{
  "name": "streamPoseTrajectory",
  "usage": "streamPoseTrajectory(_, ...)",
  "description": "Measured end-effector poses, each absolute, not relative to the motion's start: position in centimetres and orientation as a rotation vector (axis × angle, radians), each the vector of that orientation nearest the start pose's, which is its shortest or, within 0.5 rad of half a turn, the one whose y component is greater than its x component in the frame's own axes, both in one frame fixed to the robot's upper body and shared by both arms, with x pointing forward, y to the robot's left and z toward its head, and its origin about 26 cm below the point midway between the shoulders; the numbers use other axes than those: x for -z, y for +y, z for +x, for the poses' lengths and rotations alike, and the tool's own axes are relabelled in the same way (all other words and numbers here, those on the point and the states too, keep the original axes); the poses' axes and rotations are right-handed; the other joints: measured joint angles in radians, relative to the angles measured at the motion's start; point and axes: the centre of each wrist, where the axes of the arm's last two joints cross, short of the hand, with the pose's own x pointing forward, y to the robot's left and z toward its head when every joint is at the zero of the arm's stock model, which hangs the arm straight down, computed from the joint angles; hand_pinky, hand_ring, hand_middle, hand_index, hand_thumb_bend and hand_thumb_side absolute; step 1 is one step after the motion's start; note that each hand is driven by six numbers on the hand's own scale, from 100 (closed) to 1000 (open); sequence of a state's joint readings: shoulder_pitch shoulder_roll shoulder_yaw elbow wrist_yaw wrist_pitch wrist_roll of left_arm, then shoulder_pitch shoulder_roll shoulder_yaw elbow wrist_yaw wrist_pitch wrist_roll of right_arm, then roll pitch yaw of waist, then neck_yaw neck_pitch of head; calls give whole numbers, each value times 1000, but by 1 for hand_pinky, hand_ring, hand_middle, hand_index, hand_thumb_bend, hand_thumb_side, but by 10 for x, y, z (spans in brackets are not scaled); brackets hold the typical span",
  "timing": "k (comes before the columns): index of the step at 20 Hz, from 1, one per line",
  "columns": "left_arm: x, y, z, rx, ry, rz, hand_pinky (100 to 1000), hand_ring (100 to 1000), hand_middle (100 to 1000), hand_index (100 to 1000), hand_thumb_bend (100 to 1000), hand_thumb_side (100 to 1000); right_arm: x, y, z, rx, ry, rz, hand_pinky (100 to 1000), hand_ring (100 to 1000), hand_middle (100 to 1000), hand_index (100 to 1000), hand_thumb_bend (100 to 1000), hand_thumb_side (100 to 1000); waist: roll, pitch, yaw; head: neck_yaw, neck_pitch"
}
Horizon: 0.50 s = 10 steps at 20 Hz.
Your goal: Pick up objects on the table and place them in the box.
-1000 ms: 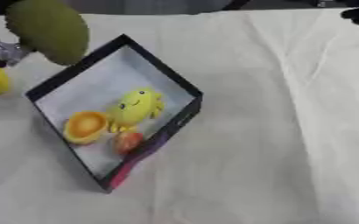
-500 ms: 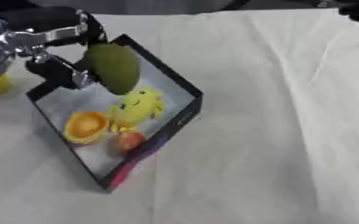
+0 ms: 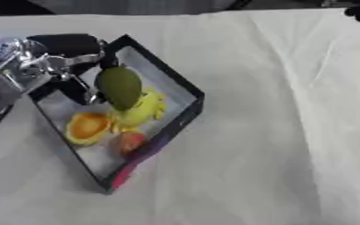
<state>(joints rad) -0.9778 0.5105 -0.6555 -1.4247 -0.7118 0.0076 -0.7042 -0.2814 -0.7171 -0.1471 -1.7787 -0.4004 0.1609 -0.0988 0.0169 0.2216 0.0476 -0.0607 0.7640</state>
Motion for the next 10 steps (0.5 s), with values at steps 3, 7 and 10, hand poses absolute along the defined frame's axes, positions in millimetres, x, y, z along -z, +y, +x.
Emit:
streamPoseTrajectory(3,-231,138,405,2146,-1262,698,877,848,793,876,584,389,-225,-380,313,-175,-1944,-317,898,720,661,833,100,649,0,0,0,0,0)
streamPoseTrajectory(7,-238,140,403,2150,-1271,732,885,866,803,893,889,538,-225,-380,312,-176,-1943,-316,898,720,661,833,100,649,0,0,0,0,0)
streamPoseTrajectory(10,-248,141,398,2132,-1316,772,887,860,796,889,880,524,-225,-381,312,-176,-1942,-316,898,720,661,833,100,648,0,0,0,0,0)
